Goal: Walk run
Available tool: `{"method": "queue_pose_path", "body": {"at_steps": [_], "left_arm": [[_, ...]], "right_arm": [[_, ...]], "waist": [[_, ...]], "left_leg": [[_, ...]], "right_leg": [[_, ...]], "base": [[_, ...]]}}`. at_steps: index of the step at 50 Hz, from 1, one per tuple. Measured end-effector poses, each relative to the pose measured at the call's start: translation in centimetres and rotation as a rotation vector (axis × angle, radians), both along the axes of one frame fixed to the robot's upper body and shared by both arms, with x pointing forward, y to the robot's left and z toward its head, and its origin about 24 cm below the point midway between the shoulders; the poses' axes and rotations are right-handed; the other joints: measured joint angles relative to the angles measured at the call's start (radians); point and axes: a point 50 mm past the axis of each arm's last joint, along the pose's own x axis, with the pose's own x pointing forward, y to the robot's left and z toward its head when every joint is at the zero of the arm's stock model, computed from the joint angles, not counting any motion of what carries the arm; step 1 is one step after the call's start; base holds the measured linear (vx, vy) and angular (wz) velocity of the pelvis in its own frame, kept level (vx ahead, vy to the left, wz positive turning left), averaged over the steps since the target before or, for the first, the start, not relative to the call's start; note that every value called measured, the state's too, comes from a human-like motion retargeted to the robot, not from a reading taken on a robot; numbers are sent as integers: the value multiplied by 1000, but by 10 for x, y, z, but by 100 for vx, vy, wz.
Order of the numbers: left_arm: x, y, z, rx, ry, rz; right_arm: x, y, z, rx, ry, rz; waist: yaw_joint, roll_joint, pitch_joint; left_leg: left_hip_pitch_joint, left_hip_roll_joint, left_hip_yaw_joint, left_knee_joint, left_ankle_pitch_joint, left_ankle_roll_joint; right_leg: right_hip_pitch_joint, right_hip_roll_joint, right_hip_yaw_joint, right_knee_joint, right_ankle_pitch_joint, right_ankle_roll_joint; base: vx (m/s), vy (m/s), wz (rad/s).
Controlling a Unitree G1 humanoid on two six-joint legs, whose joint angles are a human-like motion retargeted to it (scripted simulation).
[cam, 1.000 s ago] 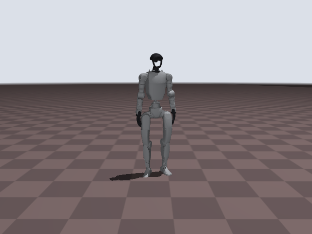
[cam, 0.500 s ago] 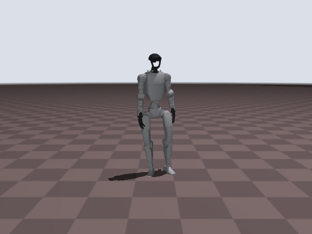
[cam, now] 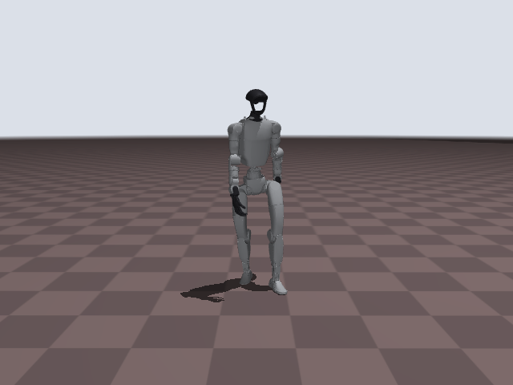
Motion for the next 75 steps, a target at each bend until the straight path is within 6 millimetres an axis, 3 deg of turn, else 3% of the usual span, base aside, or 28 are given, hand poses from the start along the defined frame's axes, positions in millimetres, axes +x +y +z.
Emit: {"method": "queue_pose_path", "body": {"at_steps": [5, 10, 13, 15, 20, 25, 30, 35, 38, 40, 42, 45, 50, 55, 62, 69, 75], "left_arm": [[14, -3, -3, 4, -47, 4], [47, -4, -5, 104, -156, 29], [67, -9, -6, 82, -209, 23], [90, -11, -6, 51, -277, 7], [147, -6, 2, 8, -438, -54], [185, -9, 11, -37, -538, -60], [211, -13, 20, -87, -629, -12], [216, -18, 21, -117, -658, 19], [212, -18, 19, -130, -641, 38], [204, -17, 17, -132, -614, 47], [191, -16, 13, -130, -577, 44], [168, -17, 5, -126, -515, 36], [118, -22, -6, -101, -401, 44], [79, -13, -8, -38, -307, 17], [26, -5, -5, 11, -155, 108], [9, -4, -2, 38, -100, 139], [18, -8, -4, 21, -111, 133]], "right_arm": [[-26, 5, -9, 6, 82, 1], [-73, 7, -18, 2, 189, 70], [-97, 3, -21, -52, 259, 117], [-113, 2, -22, -82, 306, 140], [-143, 13, -24, -40, 388, 89], [-166, 25, -25, 2, 449, 39], [-179, 33, -24, 16, 491, 43], [-170, 37, -25, 42, 473, 17], [-157, 38, -26, 44, 438, 11], [-149, 39, -27, 48, 413, 15], [-147, 39, -26, 76, 391, 25], [-149, 39, -26, 135, 385, -19], [-140, 34, -26, 147, 388, -176], [-116, 13, -24, 70, 330, -107], [-63, -1, -16, 51, 210, -27], [-17, -4, -5, 25, 86, 13], [-6, 3, -3, 36, 49, 10]], "waist": [[25, -28, -13], [44, -15, -22], [19, 38, -30], [5, 80, -40], [-17, 93, -49], [-50, 55, -48], [-108, 15, -37], [-141, 26, -67], [-172, 39, -76], [-201, 45, -89], [-228, 46, -95], [-218, 34, -104], [-160, -40, -86], [-118, -101, -59], [-20, -102, -24], [56, -48, 14], [87, -34, 20]], "left_leg": [[-2, -32, -30, 78, -52, 60], [57, -7, 8, 85, -134, 108], [104, 34, -22, 68, -155, 111], [138, 81, -24, 53, -175, 109], [199, 94, -14, 9, -203, 116], [276, 41, -14, -52, -216, 126], [375, -15, -27, -93, -250, 117], [396, 11, -29, -73, -278, 86], [408, 22, -40, -49, -287, 73], [418, 30, -53, -30, -273, 59], [439, 39, -66, -7, -236, 44], [464, 44, -47, 38, -140, 39], [411, 36, 76, 308, 100, 121], [276, 102, 215, 566, -1, 158], [118, 66, 283, 404, -42, 101], [8, 14, 157, 130, -56, 44], [-53, -34, 54, -21, -29, 12]], "right_leg": [[20, -46, 13, 37, 28, 62], [8, -87, 0, 178, 213, 133], [-39, -81, 0, 329, 349, 117], [-124, -80, 7, 514, 401, 95], [-303, -156, -64, 730, 295, 42], [-434, -157, -44, 593, 250, -1], [-538, -125, 35, 270, 220, -38], [-618, -79, 33, 113, 172, -70], [-634, -68, 19, 120, 175, -93], [-636, -75, 10, 169, 203, -133], [-608, -88, -34, 189, 236, -136], [-588, -94, 23, 250, 196, -134], [-434, -158, 2, 198, 143, -96], [-306, -190, -44, 133, 117, -58], [-169, -120, -79, 55, 98, -37], [-41, -13, -69, 7, 58, -22], [48, 16, -63, -3, 34, 30]], "base": [[50, 7, -37], [48, 7, -38], [48, 6, -16], [42, 3, -45], [37, -4, -24], [40, -9, 6], [37, -13, 24], [45, -25, 25], [43, -32, 27], [41, -26, 56], [60, -35, 69], [61, -31, 35], [59, -31, 6], [45, -27, 20], [43, -24, -34], [48, -17, -36], [51, -9, -16]]}}
